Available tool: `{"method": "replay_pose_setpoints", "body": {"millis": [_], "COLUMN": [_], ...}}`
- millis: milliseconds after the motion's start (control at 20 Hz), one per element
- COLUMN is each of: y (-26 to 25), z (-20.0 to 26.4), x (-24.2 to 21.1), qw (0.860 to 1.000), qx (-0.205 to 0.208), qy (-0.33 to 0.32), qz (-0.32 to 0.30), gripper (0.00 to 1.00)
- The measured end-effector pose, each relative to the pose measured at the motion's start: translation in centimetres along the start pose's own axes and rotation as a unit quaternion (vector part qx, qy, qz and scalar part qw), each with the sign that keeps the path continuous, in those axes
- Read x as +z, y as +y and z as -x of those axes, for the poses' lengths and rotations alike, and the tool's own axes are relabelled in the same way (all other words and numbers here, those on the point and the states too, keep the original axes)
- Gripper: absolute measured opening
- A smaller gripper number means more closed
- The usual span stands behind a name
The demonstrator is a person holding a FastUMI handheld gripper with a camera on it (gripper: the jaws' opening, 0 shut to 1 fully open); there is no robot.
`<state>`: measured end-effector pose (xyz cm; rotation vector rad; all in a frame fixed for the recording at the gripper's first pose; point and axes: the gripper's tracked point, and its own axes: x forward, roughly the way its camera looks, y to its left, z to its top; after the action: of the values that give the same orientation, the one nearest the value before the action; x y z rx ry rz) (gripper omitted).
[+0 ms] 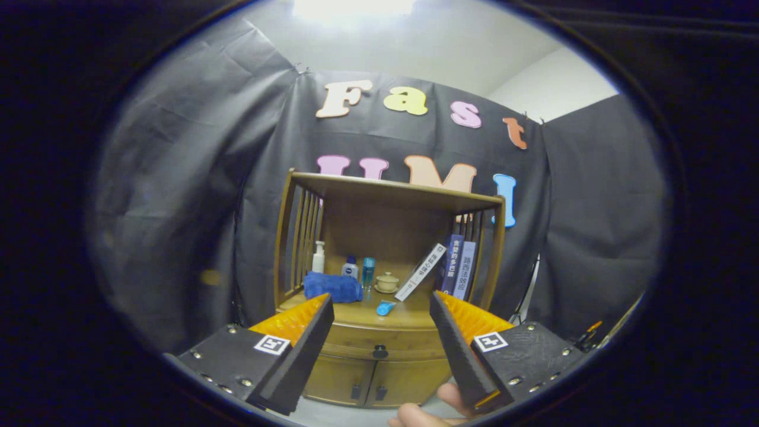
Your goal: Pull open the drawer, take out the items inside it, and place them on the countertop above the cabinet.
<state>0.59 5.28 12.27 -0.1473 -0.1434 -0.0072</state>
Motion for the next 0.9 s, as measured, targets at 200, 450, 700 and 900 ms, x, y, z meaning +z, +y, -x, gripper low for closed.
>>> {"method": "replay_pose_setpoints", "body": {"millis": [200, 450, 700, 900], "y": [-2.5, -3.6, -6.2, -6.7], "z": [2.9, 6.4, 8.6, 8.5], "x": [2.1, 2.9, 1.3, 0.4], "qw": [0.999, 0.997, 0.997, 0.996], "qx": [-0.022, -0.009, -0.027, -0.041], "qy": [0.006, 0.038, 0.021, 0.029], "qz": [-0.024, -0.072, -0.072, -0.075], "gripper": [0.97, 0.97, 0.98, 0.98]}}
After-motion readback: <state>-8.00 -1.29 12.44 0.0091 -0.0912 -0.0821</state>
